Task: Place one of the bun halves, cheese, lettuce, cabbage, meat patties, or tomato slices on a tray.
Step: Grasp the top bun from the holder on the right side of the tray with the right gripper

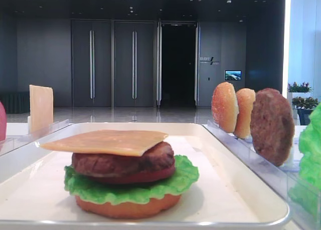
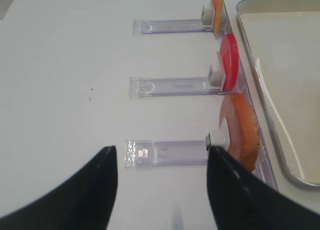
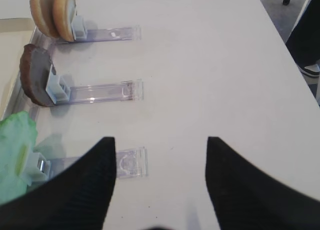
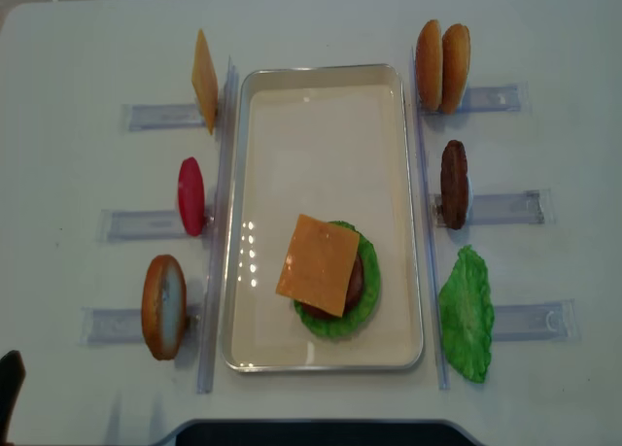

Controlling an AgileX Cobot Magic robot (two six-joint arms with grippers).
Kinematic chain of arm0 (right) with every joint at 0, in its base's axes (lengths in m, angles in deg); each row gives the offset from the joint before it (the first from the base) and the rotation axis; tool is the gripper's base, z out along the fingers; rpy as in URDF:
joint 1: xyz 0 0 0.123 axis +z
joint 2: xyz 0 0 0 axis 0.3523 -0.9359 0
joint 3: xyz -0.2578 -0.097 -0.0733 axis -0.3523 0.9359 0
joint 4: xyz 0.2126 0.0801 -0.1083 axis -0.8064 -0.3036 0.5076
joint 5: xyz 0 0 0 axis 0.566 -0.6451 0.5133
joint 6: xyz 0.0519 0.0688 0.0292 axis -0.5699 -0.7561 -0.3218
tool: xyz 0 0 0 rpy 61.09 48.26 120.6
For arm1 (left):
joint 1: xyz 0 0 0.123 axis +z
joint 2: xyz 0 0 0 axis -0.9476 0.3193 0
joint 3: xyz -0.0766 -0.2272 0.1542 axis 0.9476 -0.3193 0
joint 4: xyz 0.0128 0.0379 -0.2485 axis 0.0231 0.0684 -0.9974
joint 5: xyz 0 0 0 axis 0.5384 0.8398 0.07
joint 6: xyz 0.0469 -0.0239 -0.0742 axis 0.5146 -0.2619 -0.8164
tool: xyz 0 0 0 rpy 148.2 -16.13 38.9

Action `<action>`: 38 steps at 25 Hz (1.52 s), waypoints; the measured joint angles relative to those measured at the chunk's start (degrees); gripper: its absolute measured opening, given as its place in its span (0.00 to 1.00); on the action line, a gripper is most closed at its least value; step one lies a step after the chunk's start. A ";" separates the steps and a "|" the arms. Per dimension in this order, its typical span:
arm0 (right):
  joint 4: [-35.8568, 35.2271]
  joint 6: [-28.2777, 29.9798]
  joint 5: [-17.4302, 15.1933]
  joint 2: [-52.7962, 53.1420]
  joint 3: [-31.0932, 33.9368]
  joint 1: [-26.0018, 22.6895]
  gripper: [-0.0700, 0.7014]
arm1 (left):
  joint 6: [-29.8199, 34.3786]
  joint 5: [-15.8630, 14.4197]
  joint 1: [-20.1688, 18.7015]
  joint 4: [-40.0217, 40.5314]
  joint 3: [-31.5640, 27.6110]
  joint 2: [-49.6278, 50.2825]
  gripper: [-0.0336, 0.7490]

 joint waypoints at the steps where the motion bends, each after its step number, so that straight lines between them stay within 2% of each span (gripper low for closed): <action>1: 0.00 0.00 0.00 0.00 0.00 0.00 0.62 | 0.00 0.00 0.00 0.00 0.00 0.00 0.59; 18: -0.64 -1.08 0.00 -0.83 0.00 0.00 0.62 | 0.00 0.00 0.00 0.00 0.00 0.00 0.59; 26: -3.79 -2.40 0.00 -19.94 -2.08 0.00 0.62 | 0.00 0.00 0.00 0.00 0.00 0.00 0.52; 31: -9.02 -1.04 -0.04 -33.50 -6.17 0.00 0.62 | 0.00 0.00 0.00 0.00 0.00 0.00 0.44; 38: -11.25 2.26 0.43 -53.40 -14.59 0.00 0.62 | 0.00 0.00 0.00 0.00 0.00 0.00 0.33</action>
